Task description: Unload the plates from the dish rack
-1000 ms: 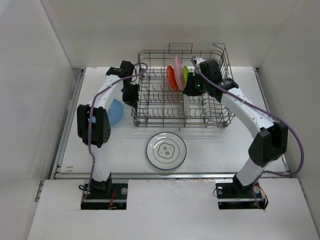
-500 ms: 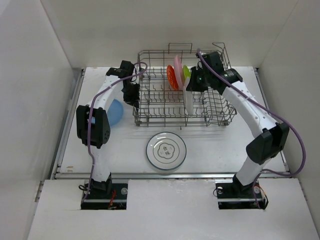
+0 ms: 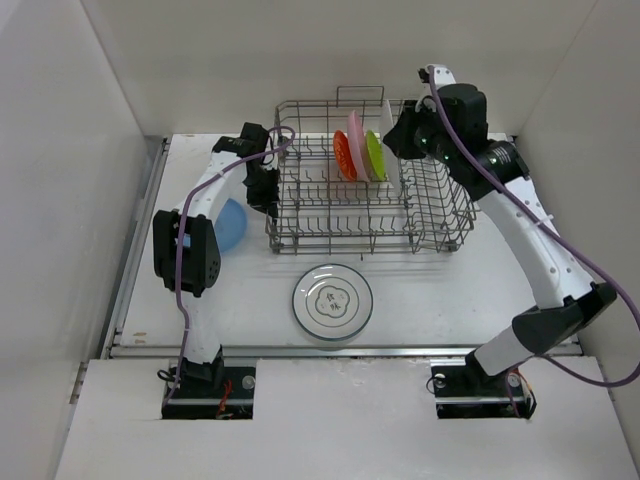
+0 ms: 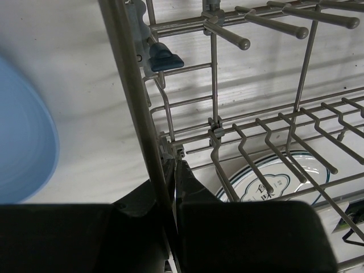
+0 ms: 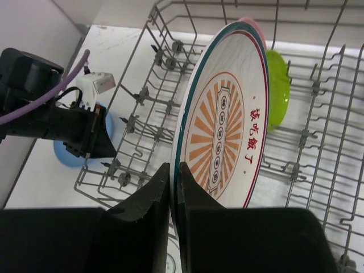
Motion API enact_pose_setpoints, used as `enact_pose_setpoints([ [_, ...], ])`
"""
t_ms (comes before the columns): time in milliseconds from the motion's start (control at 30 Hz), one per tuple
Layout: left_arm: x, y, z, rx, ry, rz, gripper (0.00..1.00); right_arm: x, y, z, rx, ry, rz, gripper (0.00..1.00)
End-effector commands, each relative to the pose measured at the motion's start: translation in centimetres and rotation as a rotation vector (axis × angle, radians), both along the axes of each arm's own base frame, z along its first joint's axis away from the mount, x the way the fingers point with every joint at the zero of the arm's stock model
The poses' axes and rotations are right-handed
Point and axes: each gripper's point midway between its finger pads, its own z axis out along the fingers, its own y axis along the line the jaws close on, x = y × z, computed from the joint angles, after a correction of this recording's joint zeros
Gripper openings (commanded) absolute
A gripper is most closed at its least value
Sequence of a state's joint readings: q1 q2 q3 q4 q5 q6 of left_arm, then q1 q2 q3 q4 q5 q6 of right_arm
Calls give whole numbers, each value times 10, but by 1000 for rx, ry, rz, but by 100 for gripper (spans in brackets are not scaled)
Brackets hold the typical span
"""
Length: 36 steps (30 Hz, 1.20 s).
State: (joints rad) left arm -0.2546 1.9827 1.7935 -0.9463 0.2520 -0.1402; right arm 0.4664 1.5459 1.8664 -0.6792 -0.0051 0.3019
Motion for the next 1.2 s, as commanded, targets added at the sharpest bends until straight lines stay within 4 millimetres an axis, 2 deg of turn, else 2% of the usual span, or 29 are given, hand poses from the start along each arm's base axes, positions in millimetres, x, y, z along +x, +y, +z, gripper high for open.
enact_pose_setpoints([
  [0,-6,-4,16,-6,-27,-63,0,-11,6,64,39,-199,42,0],
  [33,-6,-4,19,-6,-28,-63,0,-23,20,54,21,-187,97,0],
  [67,-6,-3,19,4,-31,-60,0,-41,24,62,18,-213,132,0],
  [133,-2,-2,18,15,-37,-56,0,-64,37,55,-26,-236,186,0],
  [167,-1,-2,21,16,-42,-64,0,-91,53,39,-47,-222,256,0],
  [233,2,0,20,27,-45,-61,0,-113,62,18,-96,-201,278,0],
  [267,2,1,19,36,-47,-58,0,-130,70,-6,-158,-172,280,0],
  [300,2,1,19,36,-47,-58,0,-143,69,-9,-164,-172,279,0],
  [367,2,2,19,38,-49,-66,0,-167,78,-31,-233,-138,310,0],
  [400,2,2,19,38,-49,-66,0,-189,88,-35,-268,-149,348,0],
  [500,2,2,23,36,-58,-66,0,-214,100,-81,-445,-82,383,0],
  [533,2,2,23,36,-58,-66,0,-215,109,-105,-519,-47,387,0],
  [633,2,2,23,36,-58,-66,0,-214,124,-141,-627,-21,342,0],
  [700,2,3,27,42,-70,-63,0,-210,133,-155,-639,-15,331,0],
  [767,1,5,24,53,-64,-60,0,-206,145,-180,-681,-11,333,0],
  [833,1,6,27,53,-75,-69,0,-205,146,-200,-741,14,339,0],
  [867,1,6,27,53,-75,-69,0,-210,152,-218,-787,37,363,0],
  [933,0,6,31,51,-84,-68,0,-210,151,-232,-834,64,364,0],
  [1000,0,6,31,51,-84,-68,0,-212,151,-248,-878,92,379,17],
  [1033,0,6,31,51,-84,-68,0,-214,153,-249,-872,102,393,23],
  [1067,0,6,31,51,-84,-68,0,-217,158,-251,-861,115,412,39],
  [1133,1,6,27,53,-75,-69,0,-235,175,-246,-811,132,499,57],
  [1167,1,6,27,53,-75,-69,0,-237,179,-243,-806,132,526,62],
])
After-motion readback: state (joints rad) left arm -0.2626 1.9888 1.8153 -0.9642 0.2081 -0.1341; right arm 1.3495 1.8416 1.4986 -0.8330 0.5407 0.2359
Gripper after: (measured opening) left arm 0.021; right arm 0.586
